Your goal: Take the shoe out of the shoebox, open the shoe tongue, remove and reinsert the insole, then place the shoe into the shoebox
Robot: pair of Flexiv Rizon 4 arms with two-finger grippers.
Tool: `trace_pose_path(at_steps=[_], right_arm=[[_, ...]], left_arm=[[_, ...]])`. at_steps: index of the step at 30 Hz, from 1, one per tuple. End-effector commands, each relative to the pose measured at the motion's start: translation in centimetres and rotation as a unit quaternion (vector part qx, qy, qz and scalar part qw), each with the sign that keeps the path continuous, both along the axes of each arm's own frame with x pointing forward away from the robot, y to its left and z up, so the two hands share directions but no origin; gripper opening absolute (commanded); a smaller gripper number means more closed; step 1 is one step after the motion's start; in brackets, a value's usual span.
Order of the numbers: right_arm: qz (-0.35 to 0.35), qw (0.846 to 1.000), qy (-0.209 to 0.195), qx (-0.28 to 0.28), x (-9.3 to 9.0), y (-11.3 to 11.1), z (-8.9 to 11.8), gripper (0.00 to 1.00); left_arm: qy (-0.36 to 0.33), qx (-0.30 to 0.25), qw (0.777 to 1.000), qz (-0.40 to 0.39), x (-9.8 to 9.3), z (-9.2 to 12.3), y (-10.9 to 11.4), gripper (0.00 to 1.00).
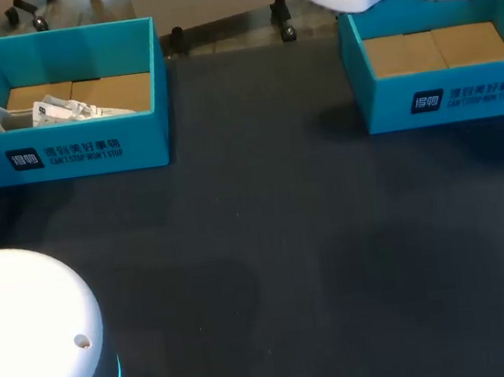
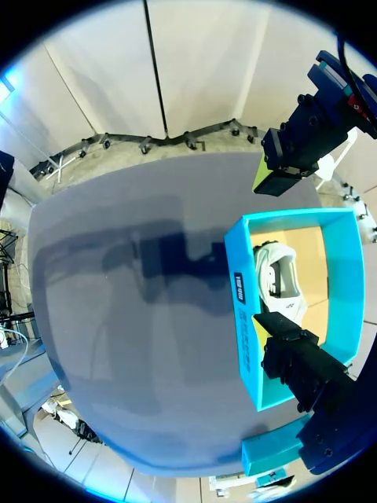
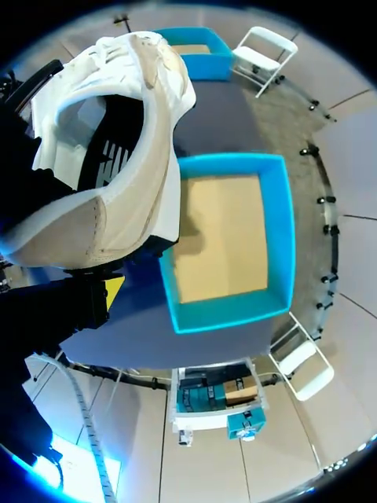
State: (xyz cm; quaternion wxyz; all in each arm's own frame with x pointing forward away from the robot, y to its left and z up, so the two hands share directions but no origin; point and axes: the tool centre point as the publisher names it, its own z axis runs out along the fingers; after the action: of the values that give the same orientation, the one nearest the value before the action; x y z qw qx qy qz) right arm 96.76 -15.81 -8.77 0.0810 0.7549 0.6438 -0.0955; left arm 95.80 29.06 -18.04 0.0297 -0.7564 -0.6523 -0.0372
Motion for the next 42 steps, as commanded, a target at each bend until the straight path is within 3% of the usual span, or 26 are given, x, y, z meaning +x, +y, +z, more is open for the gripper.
trace_pose_path(at_steps=[1,9,21,33,42], right_arm=[[0.013,0.999,-0.036,-0.014,-2.8,3.4,0.2,0.0],[0.029,0.999,-0.042,-0.012,-7.1,8.0,-0.4,0.0],[0.042,0.999,-0.03,-0.008,-13.7,10.9,-3.0,0.0],[0.049,0.998,-0.033,-0.002,-18.0,13.4,-5.8,0.0],[0.041,0.998,-0.037,0.021,-19.9,15.0,-8.6,0.0]], left_arm=[[-0.001,0.001,1.0,0.0,-0.1,0.1,0.0,1.0],[-0.001,0.001,1.0,0.0,-0.1,0.1,0.0,1.0],[-0.001,0.001,1.0,0.0,-0.1,0.1,0.0,1.0],[-0.001,0.001,1.0,0.0,-0.1,0.1,0.0,1.0],[-0.001,0.001,1.0,0.0,-0.1,0.1,0.0,1.0]])
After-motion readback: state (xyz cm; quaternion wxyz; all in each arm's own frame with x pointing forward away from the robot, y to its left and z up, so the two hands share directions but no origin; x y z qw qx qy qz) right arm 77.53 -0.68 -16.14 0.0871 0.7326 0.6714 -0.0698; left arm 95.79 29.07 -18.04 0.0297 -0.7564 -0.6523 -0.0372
